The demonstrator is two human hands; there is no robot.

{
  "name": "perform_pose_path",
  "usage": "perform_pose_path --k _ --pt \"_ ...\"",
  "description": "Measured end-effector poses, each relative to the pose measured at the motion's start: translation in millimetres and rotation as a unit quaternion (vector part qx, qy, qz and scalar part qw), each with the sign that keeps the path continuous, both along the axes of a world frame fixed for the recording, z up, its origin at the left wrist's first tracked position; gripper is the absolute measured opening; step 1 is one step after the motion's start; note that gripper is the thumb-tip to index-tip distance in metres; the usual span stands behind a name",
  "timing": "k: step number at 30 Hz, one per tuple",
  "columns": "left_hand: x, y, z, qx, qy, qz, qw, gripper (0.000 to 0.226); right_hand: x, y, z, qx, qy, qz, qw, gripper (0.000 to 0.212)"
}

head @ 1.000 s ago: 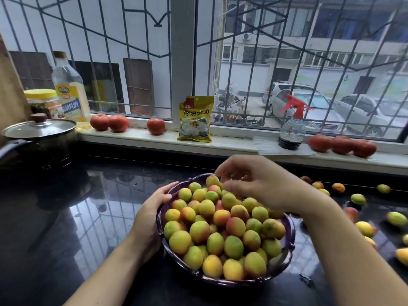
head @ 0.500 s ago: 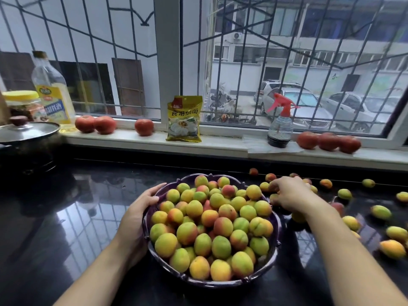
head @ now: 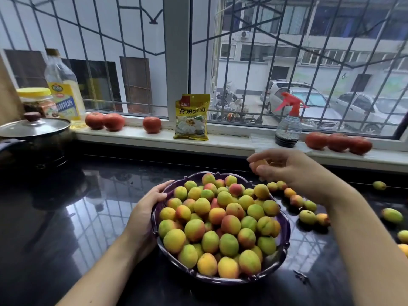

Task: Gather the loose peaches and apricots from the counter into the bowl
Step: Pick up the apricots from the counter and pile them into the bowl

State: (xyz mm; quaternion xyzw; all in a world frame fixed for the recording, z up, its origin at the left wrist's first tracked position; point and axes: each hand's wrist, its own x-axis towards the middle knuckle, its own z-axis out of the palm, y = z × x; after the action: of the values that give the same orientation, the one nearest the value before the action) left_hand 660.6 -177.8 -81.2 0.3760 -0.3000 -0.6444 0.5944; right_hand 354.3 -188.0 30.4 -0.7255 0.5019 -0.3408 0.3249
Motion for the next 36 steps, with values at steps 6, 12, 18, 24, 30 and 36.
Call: perform_pose_path --k 6,12,18,24,30,36 --pt "1 -1 0 0.008 0.004 0.004 1.000 0.042 60 44 28 0.048 0.167 0.230 0.958 0.031" --pt "0 0 1 0.009 0.002 0.009 1.000 0.041 100 67 18 -0.016 0.381 0.255 0.888 0.030" --pt "-1 1 3 0.013 -0.003 0.009 1.000 0.040 120 75 8 -0.022 0.420 0.236 0.876 0.031" --pt "-1 1 3 0.012 -0.012 0.007 1.000 0.039 114 78 11 -0.016 0.427 0.244 0.871 0.027" --pt "-1 2 3 0.010 -0.008 0.008 1.000 0.040 113 70 5 -0.046 0.423 0.220 0.878 0.028" --pt "0 3 5 0.008 -0.012 0.005 1.000 0.040 114 65 -2 -0.057 0.414 0.200 0.886 0.034"
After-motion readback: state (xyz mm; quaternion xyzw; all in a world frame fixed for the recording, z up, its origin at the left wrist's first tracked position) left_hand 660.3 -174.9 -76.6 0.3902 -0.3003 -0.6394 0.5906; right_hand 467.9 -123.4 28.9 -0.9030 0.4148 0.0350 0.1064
